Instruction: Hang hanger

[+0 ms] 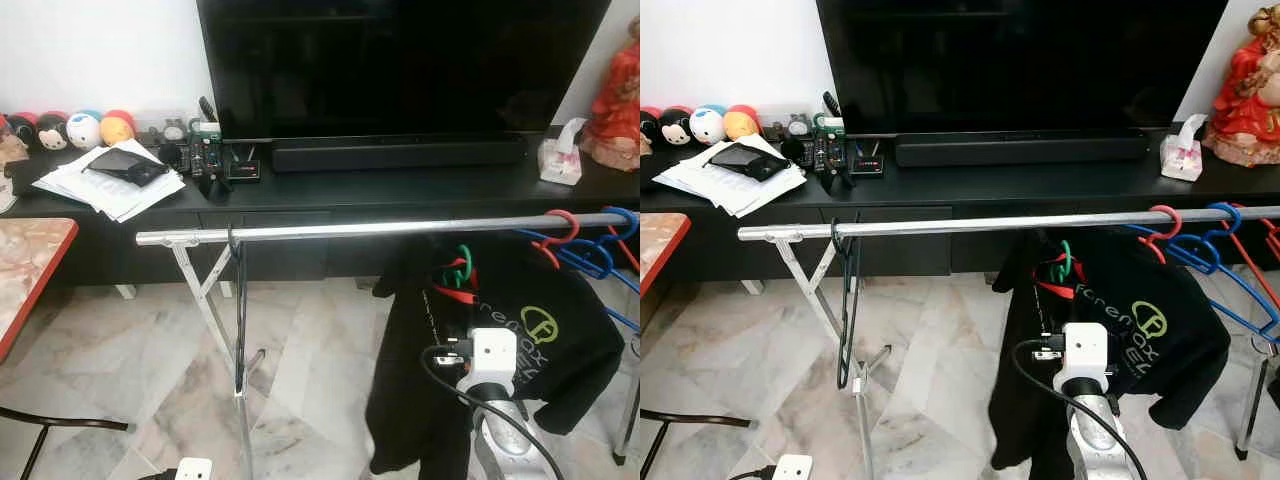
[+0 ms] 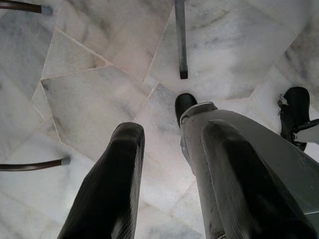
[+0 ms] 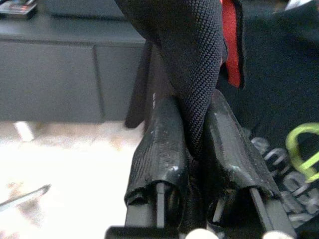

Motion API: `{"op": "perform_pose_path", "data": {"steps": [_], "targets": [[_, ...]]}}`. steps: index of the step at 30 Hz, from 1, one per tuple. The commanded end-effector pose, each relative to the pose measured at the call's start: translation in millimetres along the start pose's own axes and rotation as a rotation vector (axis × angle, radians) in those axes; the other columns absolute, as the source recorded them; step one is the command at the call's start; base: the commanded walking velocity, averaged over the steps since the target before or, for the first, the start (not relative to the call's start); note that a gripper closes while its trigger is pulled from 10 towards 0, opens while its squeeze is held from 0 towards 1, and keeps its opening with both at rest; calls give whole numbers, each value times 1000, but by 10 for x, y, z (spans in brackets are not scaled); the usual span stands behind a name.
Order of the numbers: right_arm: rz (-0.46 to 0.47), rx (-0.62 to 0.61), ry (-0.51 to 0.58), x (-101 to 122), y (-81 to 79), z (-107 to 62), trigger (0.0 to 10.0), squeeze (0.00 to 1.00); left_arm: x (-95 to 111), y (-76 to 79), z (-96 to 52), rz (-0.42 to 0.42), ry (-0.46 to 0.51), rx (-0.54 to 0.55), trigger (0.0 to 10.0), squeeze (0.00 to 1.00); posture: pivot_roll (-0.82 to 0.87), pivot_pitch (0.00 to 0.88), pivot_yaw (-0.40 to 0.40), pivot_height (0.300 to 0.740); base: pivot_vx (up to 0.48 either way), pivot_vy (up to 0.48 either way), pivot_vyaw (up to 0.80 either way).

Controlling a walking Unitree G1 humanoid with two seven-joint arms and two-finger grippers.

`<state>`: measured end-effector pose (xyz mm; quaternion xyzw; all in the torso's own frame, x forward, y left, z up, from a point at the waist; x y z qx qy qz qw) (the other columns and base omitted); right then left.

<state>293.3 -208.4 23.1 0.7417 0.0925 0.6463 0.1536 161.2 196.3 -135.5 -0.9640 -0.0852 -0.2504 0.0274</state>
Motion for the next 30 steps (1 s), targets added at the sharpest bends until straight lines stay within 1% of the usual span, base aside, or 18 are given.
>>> {"op": "perform_pose_path", "data": {"steps": [1, 2, 4, 5, 6, 7, 9, 11, 12, 14, 15, 17, 19, 23, 24, 27, 29, 30], "targets": [[-49, -57, 35, 22, 113, -7, 10000, 0, -172, -46, -22, 17, -63, 15, 10000, 0, -93, 0, -1, 740, 0, 0, 0], [-58, -57, 19, -22, 112, -17, 10000, 0, -171, -44, -22, 18, -63, 14, 10000, 0, -93, 0, -1, 740, 0, 0, 0], [-42, -53, -19, -131, 105, -51, 10000, 0, -170, -41, -22, 17, -62, 14, 10000, 0, -92, 0, -2, 740, 0, 0, 0], [-31, -42, -72, -267, 91, -91, 10000, 0, -167, -36, -21, 13, -61, 16, 10000, 0, -87, 0, -4, 740, 0, 0, 0], [-31, -42, -72, -267, 91, -91, 10000, 0, -167, -36, -21, 13, -61, 16, 10000, 0, -87, 0, -4, 740, 0, 0, 0], [1, -31, -141, -427, 68, -139, 10000, 0, -162, -31, -20, 8, -57, 16, 10000, 0, -88, 0, -4, 740, 0, 0, 0], [20, -19, -183, -522, 52, -165, 10000, 0, -158, -26, -19, 8, -55, 16, 10000, 0, -88, 0, -6, 740, 0, 0, 0], [53, -8, -264, -682, 39, -198, 10000, 0, -150, -18, -17, 7, -54, 15, 10000, 0, -90, 0, -8, 740, 0, 0, 0], [45, 0, -292, -731, 29, -208, 10000, 0, -149, -16, -17, 6, -54, 14, 10000, 0, -90, 0, -8, 740, 0, 0, 0], [64, 8, -341, -806, 20, -210, 10000, 0, -146, -4, -16, 6, -54, 11, 10000, 0, -79, 0, -12, 740, 0, 0, 0], [64, 8, -341, -806, 20, -210, 10000, 0, -146, -4, -16, 6, -54, 11, 10000, 0, -79, 0, -12, 740, 0, 0, 0], [49, 9, -334, -766, 48, -141, 10000, 0, -143, 8, -15, -6, -51, 10, 10000, 0, -59, 0, -21, 740, 0, 0, 0], [69, 0, -311, -710, 67, -83, 10000, 0, -142, 7, -15, -12, -49, 12, 10000, 0, -59, 0, -21, 740, 0, 0, 0], [67, 5, -283, -648, 68, -25, 10000, 0, -146, 1, -16, -8, -50, 15, 10000, 0, -56, 0, -27, 740, 0, 0, 0], [57, 0, -260, -608, 96, 2, 10000, 0, -148, -5, -17, -7, -51, 18, 10000, 0, -56, 0, -26, 740, 0, 0, 0], [73, -32, -229, -560, 159, 27, 10000, 0, -149, -16, -17, -5, -51, 20, 10000, 0, -59, 0, -22, 740, 0, 0, 0], [72, -24, -208, -535, 140, 26, 10000, 0, -151, -20, -18, -4, -52, 20, 10000, 0, -66, 0, -21, 740, 0, 0, 0], [57, -2, -191, -516, 96, 19, 10000, 0, -152, -21, -18, -1, -54, 19, 10000, 0, -63, 0, -23, 740, 0, 0, 0]]}}
Point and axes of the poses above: a point about 5 cm out from each wrist's last joint towards the gripper, its own z axis pointing out of the wrist towards the gripper, its own x axis along the axis of the wrist's last joint, y = z × x, the point moved 4 cm from there along z, pointing out of the wrist towards the gripper, and after that the axes turned 13 degrees about -z, right-handed, at the moved point
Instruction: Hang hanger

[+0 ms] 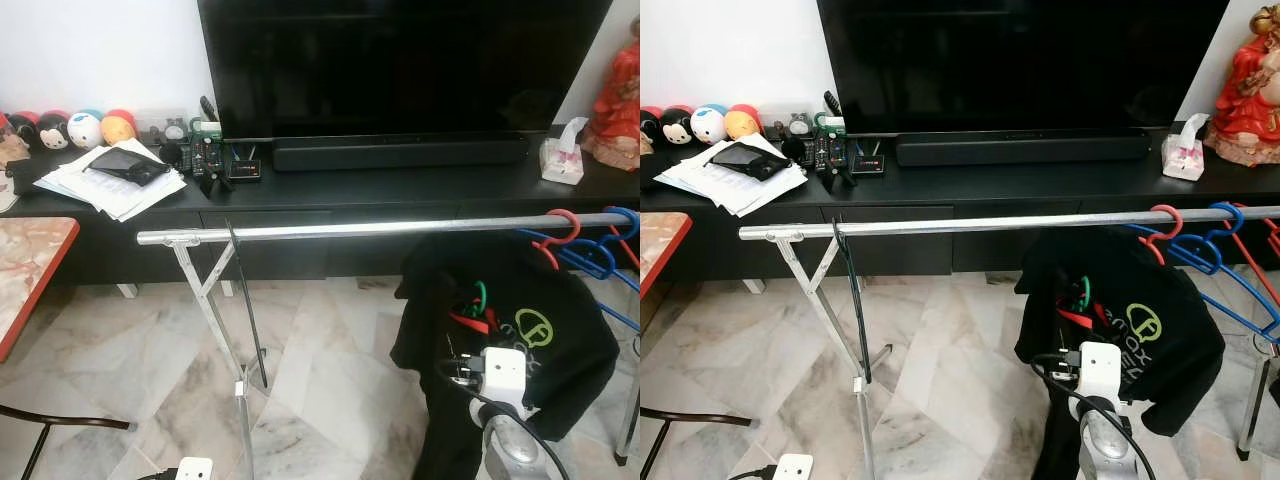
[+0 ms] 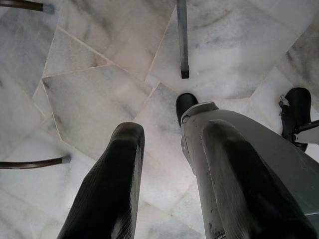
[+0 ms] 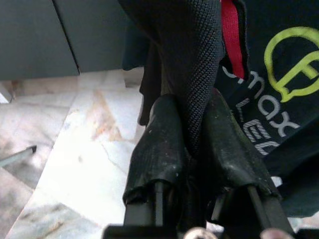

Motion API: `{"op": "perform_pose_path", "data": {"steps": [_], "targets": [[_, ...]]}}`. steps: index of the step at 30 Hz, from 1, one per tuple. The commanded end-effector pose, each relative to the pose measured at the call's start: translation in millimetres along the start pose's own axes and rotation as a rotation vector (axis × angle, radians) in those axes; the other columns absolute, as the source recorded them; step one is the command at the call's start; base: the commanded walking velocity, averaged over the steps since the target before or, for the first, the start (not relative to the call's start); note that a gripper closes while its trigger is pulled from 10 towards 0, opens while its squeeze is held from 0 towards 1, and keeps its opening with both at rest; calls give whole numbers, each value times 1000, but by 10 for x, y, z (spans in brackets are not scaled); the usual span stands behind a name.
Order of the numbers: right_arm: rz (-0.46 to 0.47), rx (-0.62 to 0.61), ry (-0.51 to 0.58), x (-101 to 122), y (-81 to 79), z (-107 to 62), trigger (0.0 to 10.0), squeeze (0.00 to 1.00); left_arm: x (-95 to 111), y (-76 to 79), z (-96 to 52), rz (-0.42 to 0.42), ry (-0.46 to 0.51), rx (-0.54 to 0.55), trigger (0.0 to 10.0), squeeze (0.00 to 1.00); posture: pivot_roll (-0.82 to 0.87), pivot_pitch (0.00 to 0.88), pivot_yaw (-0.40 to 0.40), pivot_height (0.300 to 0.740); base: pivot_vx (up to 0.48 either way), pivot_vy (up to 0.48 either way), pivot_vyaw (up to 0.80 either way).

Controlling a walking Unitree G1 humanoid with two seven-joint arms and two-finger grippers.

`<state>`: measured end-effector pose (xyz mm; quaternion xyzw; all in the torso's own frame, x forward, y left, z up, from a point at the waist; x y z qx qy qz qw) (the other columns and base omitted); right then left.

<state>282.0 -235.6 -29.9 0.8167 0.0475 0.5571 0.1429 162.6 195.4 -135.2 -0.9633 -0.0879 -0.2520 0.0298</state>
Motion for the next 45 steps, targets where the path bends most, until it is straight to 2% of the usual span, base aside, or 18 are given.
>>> {"op": "perform_pose_path", "data": {"steps": [1, 8, 14, 23, 25, 45], "targets": [[-15, 6, 54, 96, 3, 16, 10000, 0, -165, -32, -21, 5, -58, 13, 10000, 0, -63, 0, -23, 740, 0, 0, 0], [4, 0, 104, 153, -71, -13, 10000, 0, -184, -58, -24, 25, -73, 10, 10000, 0, -72, 0, -13, 740, 0, 0, 0], [-28, 25, 161, 274, -87, 10, 10000, 0, -194, -47, -26, 5, -70, 14, 10000, 0, -60, 0, -26, 740, 0, 0, 0], [-20, 23, 204, 416, -99, 59, 10000, 0, -220, -40, -30, -3, -77, 16, 10000, 0, -61, 0, -33, 740, -144, 0, 0], [-21, 30, 219, 454, -122, 63, 10000, 0, -229, -49, -33, -32, -74, 27, 10000, 0, -63, 0, -34, 740, -274, 0, 0], [-36, 25, 214, 451, -116, 61, 10000, 0, -210, -44, -29, -27, -71, 23, 10000, 0, -66, 0, -36, 740, -304, 0, 0]]}}
Point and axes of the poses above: a point about 5 cm out from each wrist's last joint towards the gripper, its own z axis pointing out of the wrist towards the gripper, its own x axis along the axis of the wrist's last joint, y = z × x, the point moved 4 cm from there along z, pointing out of the wrist towards the gripper, and after that the axes turned 13 degrees about -z, right-handed, at the moved point
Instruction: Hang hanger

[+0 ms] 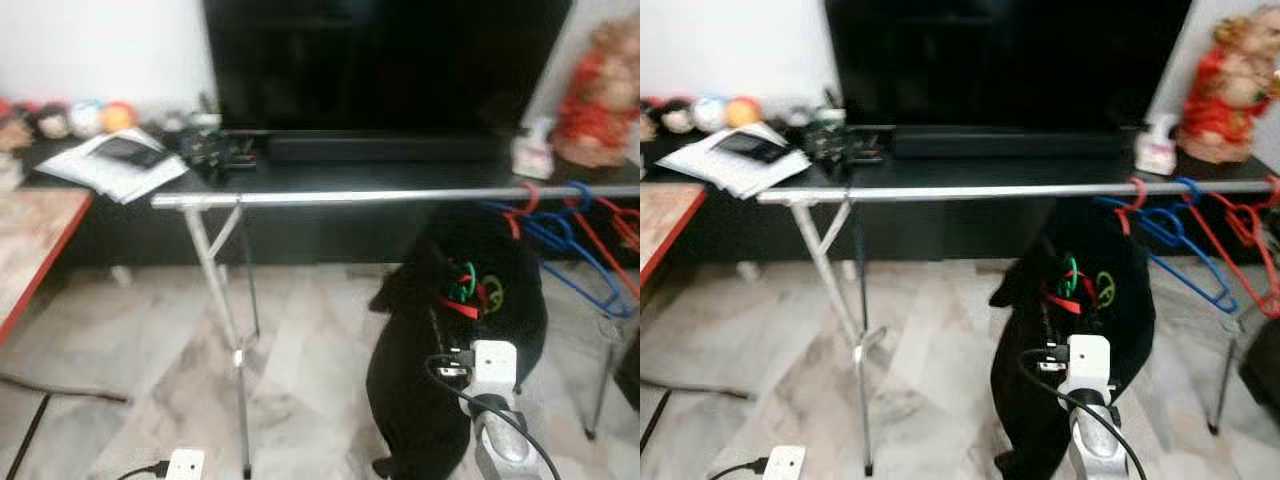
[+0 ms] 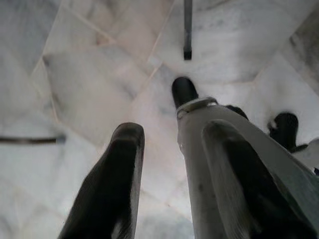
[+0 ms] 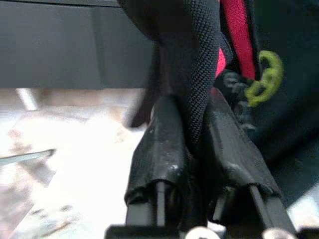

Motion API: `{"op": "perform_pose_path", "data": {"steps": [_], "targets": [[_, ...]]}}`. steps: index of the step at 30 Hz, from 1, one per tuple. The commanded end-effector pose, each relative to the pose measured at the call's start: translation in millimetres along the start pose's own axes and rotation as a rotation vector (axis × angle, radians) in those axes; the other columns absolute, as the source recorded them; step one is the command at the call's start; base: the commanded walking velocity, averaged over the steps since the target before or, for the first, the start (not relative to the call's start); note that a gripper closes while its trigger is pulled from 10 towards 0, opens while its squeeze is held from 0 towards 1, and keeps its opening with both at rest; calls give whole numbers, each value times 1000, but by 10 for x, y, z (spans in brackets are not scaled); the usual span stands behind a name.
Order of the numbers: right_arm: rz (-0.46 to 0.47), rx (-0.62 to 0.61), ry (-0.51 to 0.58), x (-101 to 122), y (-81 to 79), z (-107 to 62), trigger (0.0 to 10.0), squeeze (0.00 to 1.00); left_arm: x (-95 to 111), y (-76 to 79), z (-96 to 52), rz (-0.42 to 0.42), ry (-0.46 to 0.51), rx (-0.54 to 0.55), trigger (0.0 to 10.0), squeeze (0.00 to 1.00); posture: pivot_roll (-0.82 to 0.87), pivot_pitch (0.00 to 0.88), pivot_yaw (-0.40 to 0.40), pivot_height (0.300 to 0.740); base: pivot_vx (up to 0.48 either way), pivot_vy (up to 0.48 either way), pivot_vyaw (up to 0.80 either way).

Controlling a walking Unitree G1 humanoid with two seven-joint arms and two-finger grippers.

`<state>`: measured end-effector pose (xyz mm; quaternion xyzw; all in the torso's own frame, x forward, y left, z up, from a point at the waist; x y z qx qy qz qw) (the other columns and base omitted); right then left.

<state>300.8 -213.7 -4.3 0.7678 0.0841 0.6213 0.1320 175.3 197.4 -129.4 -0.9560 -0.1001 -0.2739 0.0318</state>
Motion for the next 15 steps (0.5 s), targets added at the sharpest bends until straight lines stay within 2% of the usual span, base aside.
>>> {"op": "perform_pose_path", "data": {"steps": [1, 15], "targets": [[-6, -14, 43, 95, 41, 30, 10000, 0, -345, -56, -57, -1, -116, 18, 10000, 0, -67, 0, -36, 740, -319, 0, 0], [-16, -8, 54, 151, 38, 69, 10000, 0, -330, -35, -52, -9, -115, 13, 10000, 0, -60, 0, -47, 740, -321, 0, 0]]}}
Point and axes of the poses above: a point about 5 cm out from each wrist's last joint towards the gripper, its own z axis pointing out of the wrist towards the gripper, its own x axis along the axis of the wrist's last joint, y = z × x, the point moved 4 cm from there along z, pointing out of the wrist towards the gripper, and after that the axes turned 13 degrees about -z, right-handed, at the moved point
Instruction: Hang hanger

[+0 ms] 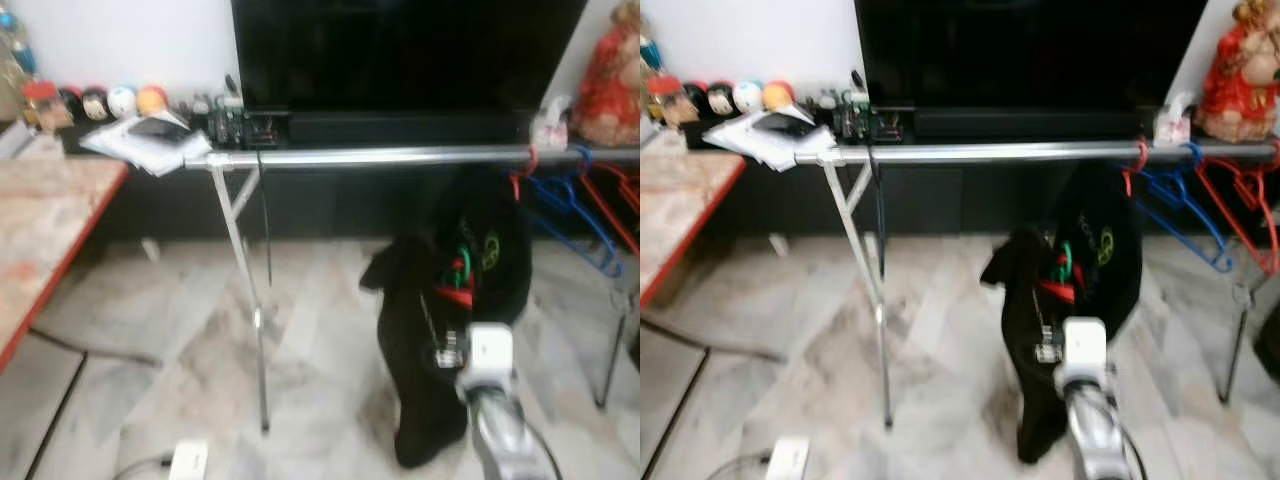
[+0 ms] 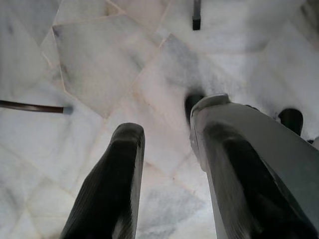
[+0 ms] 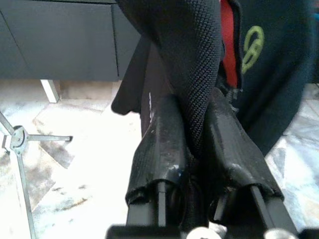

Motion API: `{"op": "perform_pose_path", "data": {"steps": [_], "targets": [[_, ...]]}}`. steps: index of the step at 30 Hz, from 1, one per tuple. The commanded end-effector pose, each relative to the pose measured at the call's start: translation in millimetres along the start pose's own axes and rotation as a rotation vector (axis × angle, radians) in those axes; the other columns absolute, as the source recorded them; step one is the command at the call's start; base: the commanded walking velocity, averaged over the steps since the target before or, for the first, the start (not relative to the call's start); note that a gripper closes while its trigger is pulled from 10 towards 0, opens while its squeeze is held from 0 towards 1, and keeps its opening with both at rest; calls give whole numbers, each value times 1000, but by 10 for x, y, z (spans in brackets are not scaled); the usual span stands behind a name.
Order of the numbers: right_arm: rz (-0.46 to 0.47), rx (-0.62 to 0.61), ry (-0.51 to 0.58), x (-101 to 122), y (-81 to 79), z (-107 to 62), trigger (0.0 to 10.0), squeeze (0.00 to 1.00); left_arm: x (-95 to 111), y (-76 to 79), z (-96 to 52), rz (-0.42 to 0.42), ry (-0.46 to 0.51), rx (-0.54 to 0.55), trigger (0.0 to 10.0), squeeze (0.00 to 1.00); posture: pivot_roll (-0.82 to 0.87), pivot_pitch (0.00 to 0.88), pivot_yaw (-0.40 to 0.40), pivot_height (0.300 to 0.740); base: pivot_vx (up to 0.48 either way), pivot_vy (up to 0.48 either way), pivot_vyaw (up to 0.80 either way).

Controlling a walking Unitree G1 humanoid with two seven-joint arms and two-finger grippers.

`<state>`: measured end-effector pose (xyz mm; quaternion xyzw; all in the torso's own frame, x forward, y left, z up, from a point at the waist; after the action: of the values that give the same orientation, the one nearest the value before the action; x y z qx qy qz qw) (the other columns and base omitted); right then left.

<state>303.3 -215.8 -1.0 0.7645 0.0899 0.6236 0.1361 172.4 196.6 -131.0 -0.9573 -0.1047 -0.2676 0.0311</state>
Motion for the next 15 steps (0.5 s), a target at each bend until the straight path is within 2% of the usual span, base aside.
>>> {"op": "perform_pose_path", "data": {"steps": [1, 15], "targets": [[-2, -8, 45, 120, 10, 50, 10000, 0, -296, -39, -45, -1, -101, 11, 10000, 0, -60, 0, -47, 740, -322, 0, 0], [-3, -16, 71, 209, 33, 91, 10000, 0, -296, -38, -44, 1, -104, 8, 10000, 0, -64, 0, -45, 740, -322, 0, 0]]}}
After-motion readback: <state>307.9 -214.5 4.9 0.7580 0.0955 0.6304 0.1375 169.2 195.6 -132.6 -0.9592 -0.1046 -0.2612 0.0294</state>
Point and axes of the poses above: a point about 5 cm out from each wrist's last joint towards the gripper, its own z axis pointing out of the wrist towards the gripper, its own x axis along the axis of the wrist's last joint, y = z × x, the point moved 4 cm from there along z, pointing out of the wrist towards the gripper, and after that the axes turned 13 degrees about -z, right-handed, at the moved point
